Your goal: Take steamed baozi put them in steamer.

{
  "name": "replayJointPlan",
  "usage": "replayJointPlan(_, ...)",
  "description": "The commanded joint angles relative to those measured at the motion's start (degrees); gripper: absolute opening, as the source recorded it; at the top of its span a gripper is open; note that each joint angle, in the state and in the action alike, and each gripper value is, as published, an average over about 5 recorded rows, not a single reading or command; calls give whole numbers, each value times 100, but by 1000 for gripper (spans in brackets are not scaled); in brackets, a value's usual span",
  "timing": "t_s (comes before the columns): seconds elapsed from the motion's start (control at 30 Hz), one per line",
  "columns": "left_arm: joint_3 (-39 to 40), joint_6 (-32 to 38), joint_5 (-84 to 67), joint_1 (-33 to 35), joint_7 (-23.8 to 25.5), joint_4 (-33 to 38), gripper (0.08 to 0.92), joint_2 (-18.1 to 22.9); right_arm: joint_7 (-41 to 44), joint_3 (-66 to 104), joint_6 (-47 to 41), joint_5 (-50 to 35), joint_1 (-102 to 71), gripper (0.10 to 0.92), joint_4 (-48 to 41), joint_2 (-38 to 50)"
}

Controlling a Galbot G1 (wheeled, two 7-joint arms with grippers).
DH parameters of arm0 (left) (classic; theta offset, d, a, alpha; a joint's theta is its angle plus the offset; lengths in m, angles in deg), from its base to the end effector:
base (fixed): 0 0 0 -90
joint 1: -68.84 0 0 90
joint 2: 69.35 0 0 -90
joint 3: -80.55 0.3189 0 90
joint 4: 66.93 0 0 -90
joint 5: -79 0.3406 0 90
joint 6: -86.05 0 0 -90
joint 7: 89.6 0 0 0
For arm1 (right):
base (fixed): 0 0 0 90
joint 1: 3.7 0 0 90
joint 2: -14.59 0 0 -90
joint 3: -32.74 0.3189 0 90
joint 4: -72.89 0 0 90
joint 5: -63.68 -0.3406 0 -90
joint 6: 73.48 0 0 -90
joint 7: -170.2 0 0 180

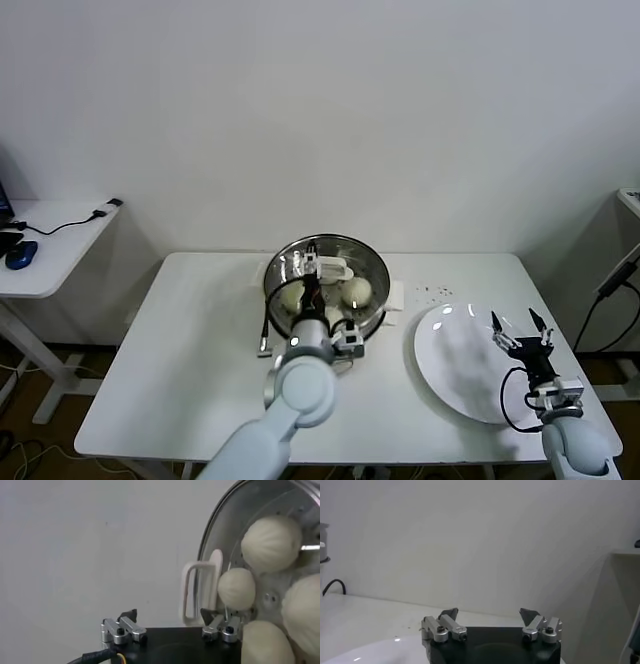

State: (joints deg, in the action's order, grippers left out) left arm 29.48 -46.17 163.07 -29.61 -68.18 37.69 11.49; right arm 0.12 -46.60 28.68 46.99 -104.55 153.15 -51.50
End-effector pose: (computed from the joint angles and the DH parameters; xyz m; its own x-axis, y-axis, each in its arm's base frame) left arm 0.2922 -0.1674 -0.2224 -0.9953 -0.0063 0.0969 0.0959 0.0904 0.9913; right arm 0.2639 -0.2094 -0.3754 -0.9958 0.0398 0.0819 0.0273 0.9887 -0.1474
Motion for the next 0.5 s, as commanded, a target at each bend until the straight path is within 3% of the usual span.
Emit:
replayJointPlan(0.03,-159,-275,-624,611,-188,1467,820,-677,-62,40,-217,120,-6,823,87,-15)
replayJointPlan(0.23,-948,-14,-1948,1245,-1188,2101,823,-1209,58,62,-558,193,-117,823,387,25)
replayJointPlan(0.4,-2254,688,-4237,1725,-2457,2261,823,-1441,135,63,-729,5,-250,823,712,1)
replayJointPlan(0.5,-3180,1450,-5682,2189,-2804,2257,823,-1404,128,55,-820,-89,-333,823,896,-53)
